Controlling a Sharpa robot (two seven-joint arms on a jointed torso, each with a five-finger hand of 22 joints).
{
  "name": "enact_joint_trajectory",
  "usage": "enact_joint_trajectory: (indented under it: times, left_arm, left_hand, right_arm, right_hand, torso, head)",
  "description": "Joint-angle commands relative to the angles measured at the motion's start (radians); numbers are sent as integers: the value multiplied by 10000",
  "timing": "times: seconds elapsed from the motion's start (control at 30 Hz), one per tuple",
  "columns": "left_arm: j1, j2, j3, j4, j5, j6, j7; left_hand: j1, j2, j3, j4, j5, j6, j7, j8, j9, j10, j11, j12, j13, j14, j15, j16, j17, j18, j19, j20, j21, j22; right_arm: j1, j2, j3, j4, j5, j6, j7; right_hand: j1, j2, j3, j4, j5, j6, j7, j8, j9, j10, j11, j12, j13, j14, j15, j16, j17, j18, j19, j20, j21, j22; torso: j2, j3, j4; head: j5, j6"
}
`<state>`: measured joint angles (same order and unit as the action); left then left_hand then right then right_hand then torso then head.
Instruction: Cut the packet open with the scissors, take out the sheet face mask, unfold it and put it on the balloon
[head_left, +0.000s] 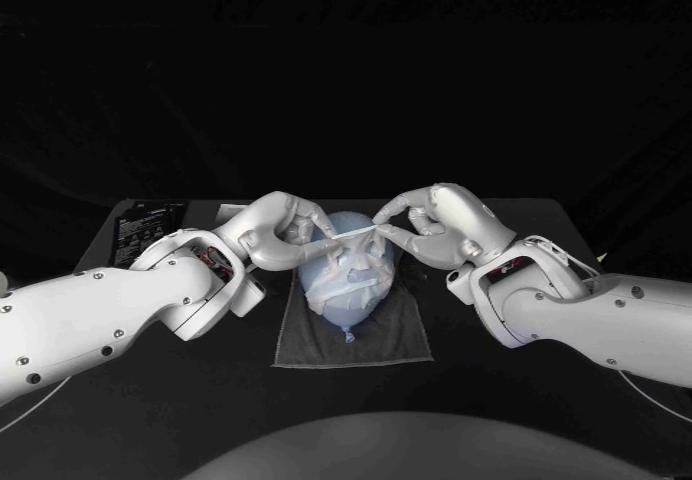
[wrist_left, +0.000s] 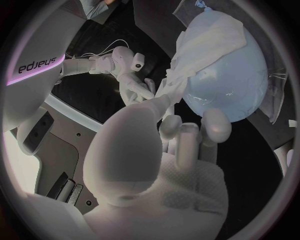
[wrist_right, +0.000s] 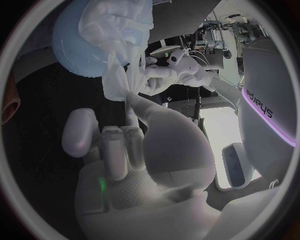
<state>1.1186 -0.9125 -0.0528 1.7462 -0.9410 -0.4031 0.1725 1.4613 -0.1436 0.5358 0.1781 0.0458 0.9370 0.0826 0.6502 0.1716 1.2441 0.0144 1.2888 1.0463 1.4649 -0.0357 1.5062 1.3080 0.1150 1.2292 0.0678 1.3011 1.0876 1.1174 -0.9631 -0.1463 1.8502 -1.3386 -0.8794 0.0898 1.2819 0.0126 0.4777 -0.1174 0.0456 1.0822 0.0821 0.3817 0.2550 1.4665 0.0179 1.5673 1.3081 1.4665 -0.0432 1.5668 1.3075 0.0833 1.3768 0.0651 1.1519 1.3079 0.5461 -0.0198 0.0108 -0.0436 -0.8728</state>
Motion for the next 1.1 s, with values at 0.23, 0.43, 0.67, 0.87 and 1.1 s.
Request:
enact_joint_trajectory:
  times: [0.23, 0.43, 0.67, 0.87, 1.1]
  left_arm:
    - [472, 16, 59, -278, 362, 642, -520]
    - [777, 85, 63, -503, 332, 862, -780]
    - [933, 124, 63, -654, 247, 975, -968]
    - [1017, 96, 66, -677, 235, 884, -1040]
    - [1260, 70, 67, -686, 360, 945, -1114]
  left_hand:
    - [-186, -25, 79, 8, 27, -99, -36, 143, 852, 47, -49, 7, 49, 454, -107, 64, 925, -90, 145, -71, 122, 202]
    - [-218, -47, 90, 5, 26, -108, -51, 188, 878, 75, -63, 27, 75, 479, -121, 86, 982, -110, 216, -79, 178, 295]
    - [-233, -57, 95, 4, 27, -111, -59, 209, 890, 92, -70, 39, 91, 488, -128, 95, 1003, -118, 245, -83, 201, 333]
    - [-336, -106, 88, 36, 26, -114, -106, 296, 937, 186, -106, 106, 188, 530, -159, 130, 1091, -146, 354, -106, 285, 468]
    - [-480, -176, 42, 106, 26, -77, -179, 395, 986, 342, -169, 224, 376, 582, -215, 174, 1206, -186, 503, -142, 398, 655]
  right_arm:
    - [200, 138, 47, -278, -7, -116, -79]
    - [367, 221, 76, -414, 14, -131, -99]
    - [639, 282, 98, -528, 70, -142, -99]
    - [820, 277, 110, -556, 79, -131, -119]
    - [932, 305, 122, -600, 1, -65, -215]
  right_hand:
    - [-43, 30, 32, 0, 29, 60, -11, 23, 289, 1043, -96, 35, 2627, 1043, -34, 40, 2633, 9, 52, -22, 68, 1507]
    - [-49, 10, 65, -3, 29, 54, -13, 41, 304, 1043, -98, 35, 2627, 1043, -35, 40, 2633, 6, 60, -23, 86, 1512]
    - [-49, 10, 65, -3, 29, 54, -13, 41, 304, 1043, -98, 35, 2627, 1043, -35, 40, 2633, 6, 60, -23, 86, 1512]
    - [-49, 10, 65, -3, 29, 54, -13, 41, 304, 1043, -98, 35, 2627, 1043, -35, 40, 2633, 6, 60, -23, 86, 1512]
    - [-55, 0, 92, -1, 29, 49, -14, 53, 315, 1043, -98, 35, 2627, 1043, -36, 40, 2633, 6, 60, -24, 89, 1512]
  torso:
    - [6, 2, -10]
    - [5, 1, -9]
    - [-1, -9, -4]
    - [-11, -10, 1]
    - [-8, -6, -2]
  head:
    - [-26, 2]
    - [-20, 2]
    - [-38, 2]
    - [-38, 2]
    - [-9, 48]
